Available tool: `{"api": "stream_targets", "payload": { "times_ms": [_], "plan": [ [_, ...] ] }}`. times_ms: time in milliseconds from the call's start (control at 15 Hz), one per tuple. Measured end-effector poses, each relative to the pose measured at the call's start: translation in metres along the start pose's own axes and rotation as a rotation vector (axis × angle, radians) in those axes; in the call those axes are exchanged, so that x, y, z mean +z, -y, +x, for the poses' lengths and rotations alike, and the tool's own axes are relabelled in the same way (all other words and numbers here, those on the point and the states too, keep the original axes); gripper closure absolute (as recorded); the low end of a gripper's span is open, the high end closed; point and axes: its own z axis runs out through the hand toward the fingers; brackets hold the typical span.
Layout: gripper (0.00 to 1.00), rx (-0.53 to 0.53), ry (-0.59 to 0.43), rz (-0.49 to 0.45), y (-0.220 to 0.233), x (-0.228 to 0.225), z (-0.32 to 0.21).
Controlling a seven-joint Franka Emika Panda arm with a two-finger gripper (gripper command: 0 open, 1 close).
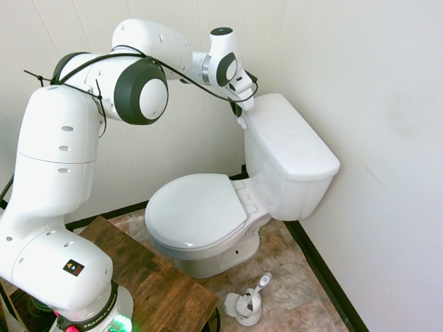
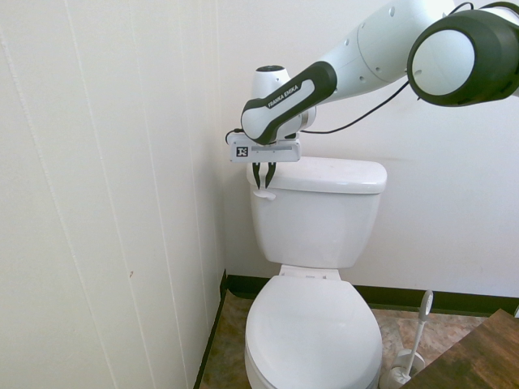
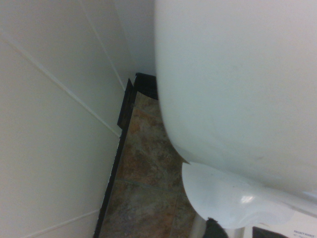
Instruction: Flush the toilet
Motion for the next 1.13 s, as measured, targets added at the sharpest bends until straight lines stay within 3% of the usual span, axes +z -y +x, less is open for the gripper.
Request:
{"api": "stream_targets", "payload": {
  "times_ms": [1133],
  "plan": [
    [1.00, 0.018, -0.008, 0.003, 0.000, 0.048, 0.007]
  ]
}}
